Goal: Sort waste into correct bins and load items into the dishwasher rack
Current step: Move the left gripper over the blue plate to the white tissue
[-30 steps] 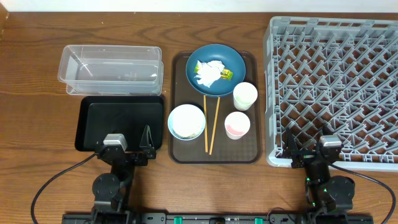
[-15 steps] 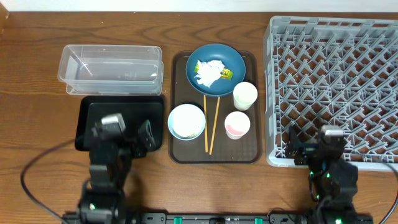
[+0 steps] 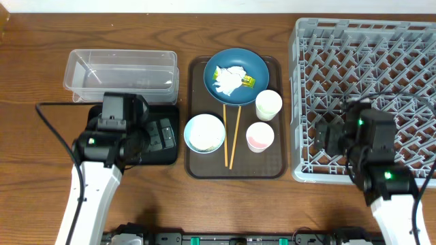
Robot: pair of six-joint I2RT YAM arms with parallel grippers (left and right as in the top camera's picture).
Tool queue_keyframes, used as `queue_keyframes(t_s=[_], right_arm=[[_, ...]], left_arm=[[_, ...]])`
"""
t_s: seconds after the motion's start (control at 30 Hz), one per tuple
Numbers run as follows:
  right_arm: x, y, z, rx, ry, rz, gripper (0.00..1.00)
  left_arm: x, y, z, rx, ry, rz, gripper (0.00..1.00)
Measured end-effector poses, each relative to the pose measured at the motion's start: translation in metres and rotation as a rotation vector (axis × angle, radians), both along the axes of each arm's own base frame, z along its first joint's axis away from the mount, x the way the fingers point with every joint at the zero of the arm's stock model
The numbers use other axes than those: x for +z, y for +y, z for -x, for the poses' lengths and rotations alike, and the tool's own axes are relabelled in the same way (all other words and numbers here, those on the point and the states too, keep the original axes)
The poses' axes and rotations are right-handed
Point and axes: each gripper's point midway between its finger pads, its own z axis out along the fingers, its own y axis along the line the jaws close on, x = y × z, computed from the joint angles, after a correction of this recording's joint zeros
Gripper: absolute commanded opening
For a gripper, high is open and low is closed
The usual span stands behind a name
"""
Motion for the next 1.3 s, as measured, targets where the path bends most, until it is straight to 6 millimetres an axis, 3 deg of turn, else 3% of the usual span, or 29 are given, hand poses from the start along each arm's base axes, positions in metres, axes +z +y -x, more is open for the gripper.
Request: queue_keyframes(t_s=[0.13, 0.33, 0.53, 0.63, 0.7, 0.8, 1.0, 1.2, 1.3], right_arm=[[0.0, 0.002, -0.006, 0.007, 0.027, -0.006, 0.99], [-0.002, 0.004, -0.005, 0.014, 0.037, -0.013, 0.99], [-0.002, 0.005, -0.005, 0.017, 0.037, -0.017, 0.99], [-0.002, 0.005, -0.005, 0.017, 0.037, -0.017, 0.99], [-0.003, 0.005, -0.004, 0.017, 0.039, -0.017, 0.99], [-0.003, 0.005, -0.004, 0.017, 0.04, -0.017, 0.99], [-0.003, 0.005, -0.004, 0.017, 0.04, -0.017, 0.99], [-0.002, 0.005, -0.004, 0.017, 0.039, -0.017, 0.99], [-0.002, 0.005, -0.004, 0.017, 0.039, -0.017, 0.99]], left_arm=[[-0.001, -0.006, -0.001, -0.013, 0.016, 0.031, 1.0], [0.019, -0.016, -0.027, -0.036, -0.089, 0.077, 1.0], [0.07, -0.03, -0.086, -0.127, -0.235, 0.065, 1.0], [0.087, -0.051, -0.122, -0.231, -0.321, 0.038, 1.0], [0.089, -0.068, -0.143, -0.299, -0.368, 0.024, 1.0], [0.078, -0.093, -0.17, -0.373, -0.417, 0.016, 1.0], [0.027, -0.146, -0.208, -0.5, -0.454, 0.006, 0.99], [-0.029, -0.189, -0.213, -0.628, -0.424, -0.012, 0.93], [-0.052, -0.199, -0.21, -0.661, -0.388, -0.017, 0.91]])
